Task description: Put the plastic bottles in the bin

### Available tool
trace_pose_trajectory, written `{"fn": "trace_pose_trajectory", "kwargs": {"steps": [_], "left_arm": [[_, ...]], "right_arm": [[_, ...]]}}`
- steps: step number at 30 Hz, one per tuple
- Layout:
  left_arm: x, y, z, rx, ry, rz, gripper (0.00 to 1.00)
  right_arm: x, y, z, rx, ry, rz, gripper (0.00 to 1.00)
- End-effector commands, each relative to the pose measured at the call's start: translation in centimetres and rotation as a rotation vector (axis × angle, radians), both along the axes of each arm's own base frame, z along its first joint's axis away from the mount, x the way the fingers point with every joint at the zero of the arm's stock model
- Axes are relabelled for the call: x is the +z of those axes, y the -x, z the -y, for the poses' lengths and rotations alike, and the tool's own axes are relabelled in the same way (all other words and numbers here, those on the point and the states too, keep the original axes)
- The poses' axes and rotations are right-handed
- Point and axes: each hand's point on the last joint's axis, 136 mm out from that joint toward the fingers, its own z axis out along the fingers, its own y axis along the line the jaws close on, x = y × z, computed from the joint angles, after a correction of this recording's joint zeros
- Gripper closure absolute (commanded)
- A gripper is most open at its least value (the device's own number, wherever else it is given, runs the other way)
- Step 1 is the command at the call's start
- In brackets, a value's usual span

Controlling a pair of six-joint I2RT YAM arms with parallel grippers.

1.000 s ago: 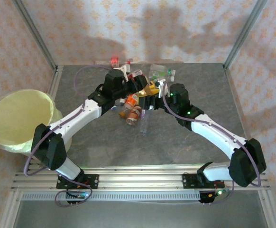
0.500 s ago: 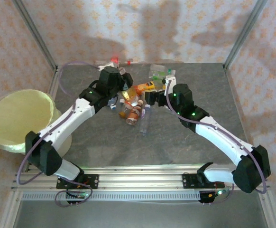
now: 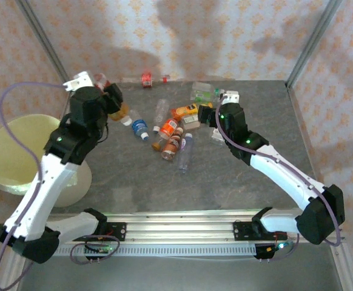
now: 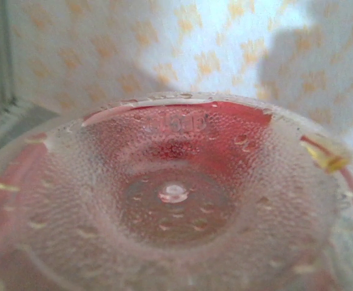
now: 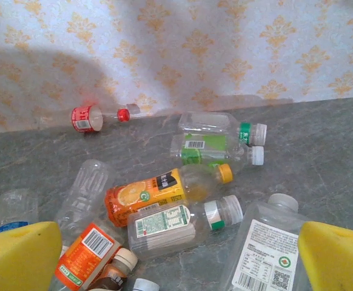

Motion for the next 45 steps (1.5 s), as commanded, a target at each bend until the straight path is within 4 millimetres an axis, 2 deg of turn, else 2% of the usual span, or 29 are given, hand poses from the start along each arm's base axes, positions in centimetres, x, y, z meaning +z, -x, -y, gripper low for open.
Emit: {"fn": "trace_pose_trajectory", "kwargs": {"steps": [1, 6, 8, 15, 19, 22, 26, 31, 38, 45], "left_arm": [[2.7, 3.3, -4.8, 0.187, -0.152, -0.006, 0.42], [5.6, 7.4, -10.1, 0.451, -0.358, -0.058, 0.40], [6.0, 8.8, -12.2, 0.563, -0.417, -0.093, 0.39], [4.4, 11.7, -17.4, 0.755, -0.461, -0.227, 0.39], [2.9, 13.7, -20.1, 0.814, -0.385, -0.250, 0.39], [1.3, 15.4, -22.2, 0.900, -0.399, -0.350, 0.39], [-2.4, 16.9, -25.0, 0.968, -0.359, -0.497, 0.39], [-6.7, 18.4, -27.3, 1.024, -0.281, -0.649, 0.38], [-11.1, 19.1, -28.7, 1.056, -0.248, -0.794, 0.37], [-13.7, 19.6, -29.5, 1.114, -0.235, -0.919, 0.36]], "right_arm": [[0.4, -0.3, 0.4, -0.040, -0.008, -0.002, 0.00], [0.1, -0.6, 0.3, -0.040, 0.002, -0.009, 0.00], [-0.1, -0.8, 0.2, -0.038, 0.006, -0.013, 0.00], [-0.1, -1.4, -0.4, -0.026, 0.008, -0.027, 0.00], [0.1, -1.6, -0.8, -0.010, 0.013, -0.027, 0.00], [0.2, -1.8, -1.0, -0.004, 0.014, -0.026, 0.00], [0.4, -2.0, -1.6, 0.016, 0.012, -0.028, 0.00], [0.5, -2.3, -2.1, 0.032, 0.011, -0.030, 0.00], [0.6, -2.5, -2.5, 0.049, 0.012, -0.035, 0.00], [0.6, -2.2, -2.1, 0.047, 0.027, -0.035, 0.00]]}}
